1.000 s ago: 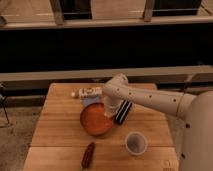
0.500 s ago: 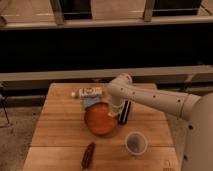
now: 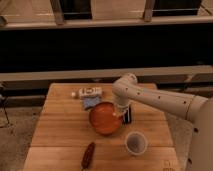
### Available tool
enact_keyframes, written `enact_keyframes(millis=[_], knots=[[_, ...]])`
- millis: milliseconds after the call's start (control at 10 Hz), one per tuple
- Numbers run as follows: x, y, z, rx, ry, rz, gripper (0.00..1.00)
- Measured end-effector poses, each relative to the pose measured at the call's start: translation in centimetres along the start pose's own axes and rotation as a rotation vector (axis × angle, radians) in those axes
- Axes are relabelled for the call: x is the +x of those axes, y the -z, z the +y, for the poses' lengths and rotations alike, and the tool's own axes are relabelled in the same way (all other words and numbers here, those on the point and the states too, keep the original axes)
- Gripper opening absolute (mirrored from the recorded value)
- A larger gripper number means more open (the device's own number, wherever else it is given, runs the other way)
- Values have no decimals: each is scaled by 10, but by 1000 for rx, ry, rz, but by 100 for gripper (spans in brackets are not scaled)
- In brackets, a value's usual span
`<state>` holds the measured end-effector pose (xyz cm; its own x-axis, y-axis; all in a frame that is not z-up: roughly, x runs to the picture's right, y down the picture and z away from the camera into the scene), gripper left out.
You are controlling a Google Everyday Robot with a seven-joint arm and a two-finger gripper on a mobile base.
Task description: Push the ceramic bowl across the table
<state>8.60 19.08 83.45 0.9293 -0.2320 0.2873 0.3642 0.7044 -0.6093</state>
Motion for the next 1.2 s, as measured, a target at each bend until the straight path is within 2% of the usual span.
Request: enact_keyframes(millis=[700, 900, 1000, 1100, 1200], knots=[[30, 1, 14, -6, -69, 21, 0], [35, 5, 6, -1, -65, 20, 0], [28, 6, 0, 3, -62, 15, 0], [29, 6, -1, 3, -65, 16, 1], [32, 7, 1, 2, -72, 17, 8]])
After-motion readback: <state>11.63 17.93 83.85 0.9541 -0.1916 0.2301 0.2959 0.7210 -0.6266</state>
